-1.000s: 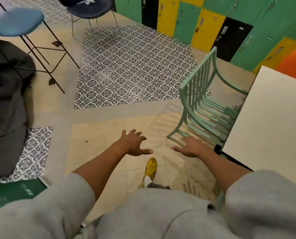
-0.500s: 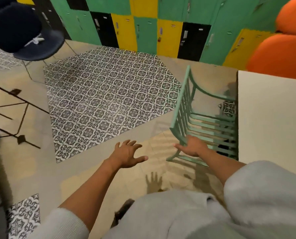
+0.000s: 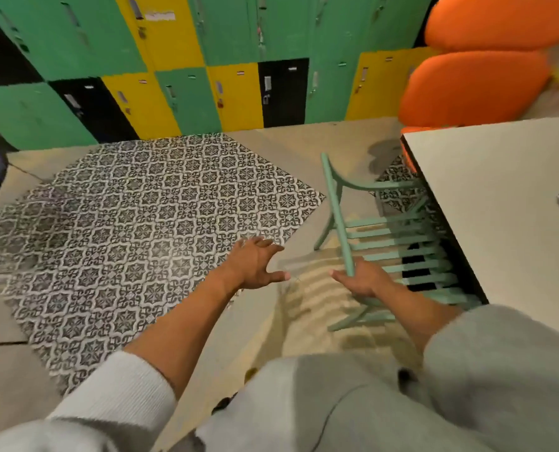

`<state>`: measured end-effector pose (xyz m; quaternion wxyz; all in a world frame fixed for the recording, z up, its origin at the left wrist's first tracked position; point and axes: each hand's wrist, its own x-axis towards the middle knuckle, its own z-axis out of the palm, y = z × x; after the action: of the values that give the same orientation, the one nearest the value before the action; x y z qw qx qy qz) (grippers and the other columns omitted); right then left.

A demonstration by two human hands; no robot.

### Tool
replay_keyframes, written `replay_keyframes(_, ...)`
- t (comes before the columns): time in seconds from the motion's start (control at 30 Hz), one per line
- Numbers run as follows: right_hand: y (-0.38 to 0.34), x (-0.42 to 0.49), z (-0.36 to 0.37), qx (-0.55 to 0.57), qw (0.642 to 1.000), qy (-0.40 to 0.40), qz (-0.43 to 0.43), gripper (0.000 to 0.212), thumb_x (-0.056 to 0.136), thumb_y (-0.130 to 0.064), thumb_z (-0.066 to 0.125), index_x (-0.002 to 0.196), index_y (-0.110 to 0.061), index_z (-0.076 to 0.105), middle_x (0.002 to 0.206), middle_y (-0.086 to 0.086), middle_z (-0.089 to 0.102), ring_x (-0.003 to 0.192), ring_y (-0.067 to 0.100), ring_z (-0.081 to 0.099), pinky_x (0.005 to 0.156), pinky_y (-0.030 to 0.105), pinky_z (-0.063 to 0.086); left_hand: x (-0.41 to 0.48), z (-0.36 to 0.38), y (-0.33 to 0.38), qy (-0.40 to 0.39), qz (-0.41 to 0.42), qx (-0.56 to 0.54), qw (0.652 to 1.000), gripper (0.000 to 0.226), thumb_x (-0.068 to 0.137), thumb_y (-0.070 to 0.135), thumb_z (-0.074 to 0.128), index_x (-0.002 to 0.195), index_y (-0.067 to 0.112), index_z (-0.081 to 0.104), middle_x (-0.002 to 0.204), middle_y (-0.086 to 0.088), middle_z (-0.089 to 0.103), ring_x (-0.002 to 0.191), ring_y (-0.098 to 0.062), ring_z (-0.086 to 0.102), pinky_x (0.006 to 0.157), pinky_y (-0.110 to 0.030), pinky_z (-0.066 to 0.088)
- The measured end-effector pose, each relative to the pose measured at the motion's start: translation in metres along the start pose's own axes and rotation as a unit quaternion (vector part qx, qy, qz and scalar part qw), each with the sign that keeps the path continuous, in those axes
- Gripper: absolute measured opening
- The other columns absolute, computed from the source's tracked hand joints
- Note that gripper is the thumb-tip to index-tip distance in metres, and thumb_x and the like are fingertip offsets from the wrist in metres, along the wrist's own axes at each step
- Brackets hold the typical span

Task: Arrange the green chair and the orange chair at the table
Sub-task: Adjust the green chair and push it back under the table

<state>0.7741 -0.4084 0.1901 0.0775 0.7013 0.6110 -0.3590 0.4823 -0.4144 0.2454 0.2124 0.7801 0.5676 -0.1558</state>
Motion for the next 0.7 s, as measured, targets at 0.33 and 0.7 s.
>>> replay_keyframes(0.33,-0.027,0.035,0.008,0.115,0.987,0.019,0.110,0.094,0.099,-0.070,0.055,0.163,-0.004,0.031,0.160,0.019,0.046,0.142,0.036,0.050,0.114,0.043,0.045,0.128,-0.077,-0.024,-0.026,0.186,0.134,0.973,0.083,0.097,0.070,0.053,0.166,0.032,0.027,0.174,0.000,0.023,0.161,-0.026,0.017,0.126,-0.059,0.018)
replay_keyframes(0.7,-0.034,0.110,0.003,0.204,0.951,0.005,0.230,0.078,0.105,-0.057,0.055,0.164,-0.009,0.033,0.160,0.017,0.046,0.145,0.034,0.048,0.117,0.040,0.043,0.276,-0.120,-0.016,-0.070,0.288,0.221,0.929,0.084,0.096,0.066,0.058,0.166,0.030,0.028,0.173,-0.002,0.026,0.160,-0.026,0.020,0.127,-0.056,0.017)
